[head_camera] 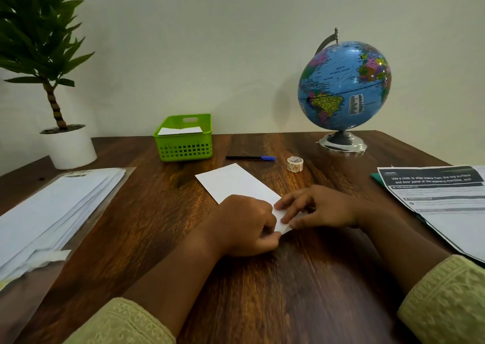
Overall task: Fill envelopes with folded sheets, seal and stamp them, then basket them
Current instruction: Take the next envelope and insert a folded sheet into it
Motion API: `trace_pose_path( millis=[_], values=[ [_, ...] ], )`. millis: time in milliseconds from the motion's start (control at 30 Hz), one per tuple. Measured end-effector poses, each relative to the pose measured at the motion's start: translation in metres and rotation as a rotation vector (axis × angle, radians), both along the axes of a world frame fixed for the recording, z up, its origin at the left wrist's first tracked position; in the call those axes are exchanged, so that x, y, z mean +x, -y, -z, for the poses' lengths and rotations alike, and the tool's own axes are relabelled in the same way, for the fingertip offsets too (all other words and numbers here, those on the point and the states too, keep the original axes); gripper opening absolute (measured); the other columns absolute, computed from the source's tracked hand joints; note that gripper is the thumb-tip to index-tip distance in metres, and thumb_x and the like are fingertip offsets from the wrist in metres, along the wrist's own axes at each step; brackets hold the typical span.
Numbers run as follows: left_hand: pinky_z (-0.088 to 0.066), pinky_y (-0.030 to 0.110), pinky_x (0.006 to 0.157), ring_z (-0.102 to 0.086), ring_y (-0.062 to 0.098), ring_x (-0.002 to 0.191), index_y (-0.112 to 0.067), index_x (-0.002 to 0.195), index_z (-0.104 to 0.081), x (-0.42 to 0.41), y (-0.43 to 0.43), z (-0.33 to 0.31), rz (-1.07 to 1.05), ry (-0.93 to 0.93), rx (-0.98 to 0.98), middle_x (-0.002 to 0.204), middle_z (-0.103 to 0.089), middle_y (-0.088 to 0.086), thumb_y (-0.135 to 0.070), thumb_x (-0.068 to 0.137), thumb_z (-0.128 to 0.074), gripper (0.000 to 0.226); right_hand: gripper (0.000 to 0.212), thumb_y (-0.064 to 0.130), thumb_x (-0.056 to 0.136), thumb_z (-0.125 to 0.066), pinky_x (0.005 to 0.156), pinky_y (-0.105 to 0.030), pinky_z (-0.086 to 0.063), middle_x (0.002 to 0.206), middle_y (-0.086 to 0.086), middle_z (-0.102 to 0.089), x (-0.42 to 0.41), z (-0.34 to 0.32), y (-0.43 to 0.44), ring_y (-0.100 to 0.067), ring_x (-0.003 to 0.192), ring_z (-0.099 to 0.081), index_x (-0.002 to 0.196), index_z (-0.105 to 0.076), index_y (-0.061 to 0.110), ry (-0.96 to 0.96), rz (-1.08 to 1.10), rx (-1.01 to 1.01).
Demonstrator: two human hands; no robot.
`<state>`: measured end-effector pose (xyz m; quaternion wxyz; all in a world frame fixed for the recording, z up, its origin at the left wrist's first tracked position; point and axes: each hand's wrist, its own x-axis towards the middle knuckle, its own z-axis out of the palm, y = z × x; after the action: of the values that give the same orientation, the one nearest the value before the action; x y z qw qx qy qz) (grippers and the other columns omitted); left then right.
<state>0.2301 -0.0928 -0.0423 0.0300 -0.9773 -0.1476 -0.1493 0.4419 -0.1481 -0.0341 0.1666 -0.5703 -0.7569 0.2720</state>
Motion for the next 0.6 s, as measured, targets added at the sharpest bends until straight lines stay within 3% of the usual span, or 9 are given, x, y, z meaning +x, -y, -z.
trace_pose_path(
  millis=[100,233,333,467,600],
  values=[
    [-0.022,0.013,0.049,-0.049,0.005,0.058,-0.026,0.086,-0.072,0.001,0.0,0.003,-0.031,0.027,-0.019,0.074,-0.061,-0.013,-0.065,0.081,-0.044,0.048,0.012,0.024,0.083,-0.066,0.095,-0.017,-0.039,0.121,0.02,-0.058,-0.003,0.003,-0.002,0.007,0.113,-0.048,0.089,-0.071,0.033,0.025,0.054,0.05],
    [-0.034,0.006,0.058,-0.059,0.005,0.069,-0.03,0.102,-0.065,0.001,-0.002,0.003,-0.075,0.096,-0.15,0.089,-0.069,-0.01,-0.043,0.08,-0.061,0.026,0.025,0.022,0.081,-0.069,0.082,-0.012,-0.044,0.107,0.021,-0.057,-0.013,0.008,-0.006,0.004,0.099,-0.053,0.097,-0.061,0.039,0.053,0.125,0.14],
    [-0.032,0.007,0.061,-0.055,0.004,0.082,-0.033,0.105,-0.065,0.0,-0.005,0.006,-0.093,0.078,-0.176,0.098,-0.062,-0.015,-0.038,0.082,-0.062,0.024,0.03,0.019,0.08,-0.07,0.08,-0.011,-0.046,0.103,0.02,-0.055,-0.015,0.009,-0.008,0.002,0.096,-0.054,0.104,-0.06,0.035,0.053,0.161,0.168],
    [-0.026,0.013,0.057,-0.045,0.004,0.084,-0.03,0.096,-0.072,0.002,-0.012,0.008,-0.129,0.071,-0.195,0.087,-0.046,-0.02,-0.04,0.082,-0.064,0.018,0.016,0.023,0.077,-0.073,0.078,-0.017,-0.049,0.102,0.01,-0.055,-0.015,0.007,-0.008,-0.006,0.092,-0.052,0.083,-0.066,0.036,0.173,0.161,0.281],
    [-0.027,0.012,0.057,-0.05,0.004,0.078,-0.03,0.091,-0.07,0.0,-0.016,0.009,-0.132,0.044,-0.217,0.084,-0.056,-0.017,-0.04,0.082,-0.065,0.015,0.015,0.031,0.079,-0.071,0.072,-0.018,-0.049,0.092,0.015,-0.059,-0.019,0.004,-0.005,-0.003,0.083,-0.056,0.093,-0.072,0.027,0.262,0.046,0.272]
  ],
)
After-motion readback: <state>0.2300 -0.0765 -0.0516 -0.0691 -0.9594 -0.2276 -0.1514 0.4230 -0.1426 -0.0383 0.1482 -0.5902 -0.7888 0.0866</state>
